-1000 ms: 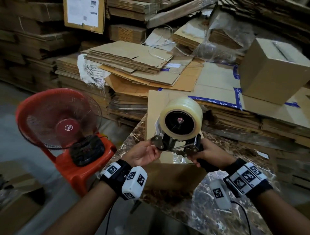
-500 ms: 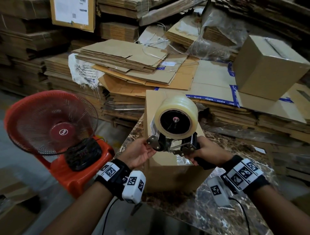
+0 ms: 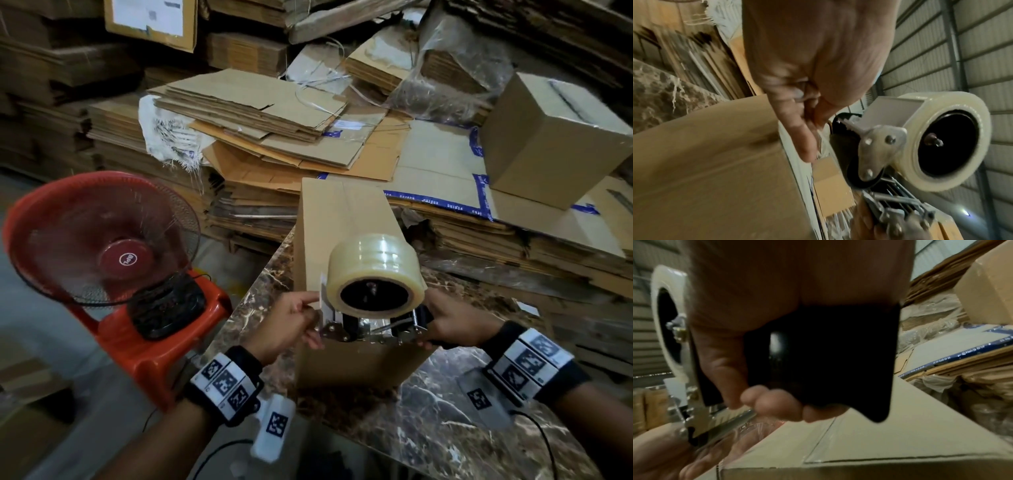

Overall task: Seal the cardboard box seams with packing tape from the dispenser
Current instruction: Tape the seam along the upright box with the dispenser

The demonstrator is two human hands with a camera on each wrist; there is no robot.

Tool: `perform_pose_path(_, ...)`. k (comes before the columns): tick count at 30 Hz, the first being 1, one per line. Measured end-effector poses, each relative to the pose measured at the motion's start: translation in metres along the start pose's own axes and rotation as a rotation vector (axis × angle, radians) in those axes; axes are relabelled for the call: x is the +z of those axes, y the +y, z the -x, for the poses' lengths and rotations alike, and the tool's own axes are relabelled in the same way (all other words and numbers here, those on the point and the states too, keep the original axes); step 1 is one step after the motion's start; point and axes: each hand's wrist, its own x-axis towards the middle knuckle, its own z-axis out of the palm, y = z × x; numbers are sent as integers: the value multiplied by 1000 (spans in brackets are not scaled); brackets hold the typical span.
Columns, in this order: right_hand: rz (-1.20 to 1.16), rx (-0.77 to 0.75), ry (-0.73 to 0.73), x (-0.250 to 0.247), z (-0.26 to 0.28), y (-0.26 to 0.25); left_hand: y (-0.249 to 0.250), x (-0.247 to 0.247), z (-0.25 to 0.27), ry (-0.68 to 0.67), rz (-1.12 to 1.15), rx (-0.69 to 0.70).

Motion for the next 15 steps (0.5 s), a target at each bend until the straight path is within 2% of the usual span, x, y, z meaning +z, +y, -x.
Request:
perform_pose_path(3,126,44,77,-6,-4,18,-12,-8,9,88,-13,50)
perform_pose_path(6,240,26,80,-14,-17,47,-18,-15,19,80,-43,99)
perform_pose_path(11,294,0,51,-6,-24,26,-31,-11,16,184,-55,90)
perform_pose_path(15,318,19,43,-2,-23,12,-38,-13,17,192,-48,77)
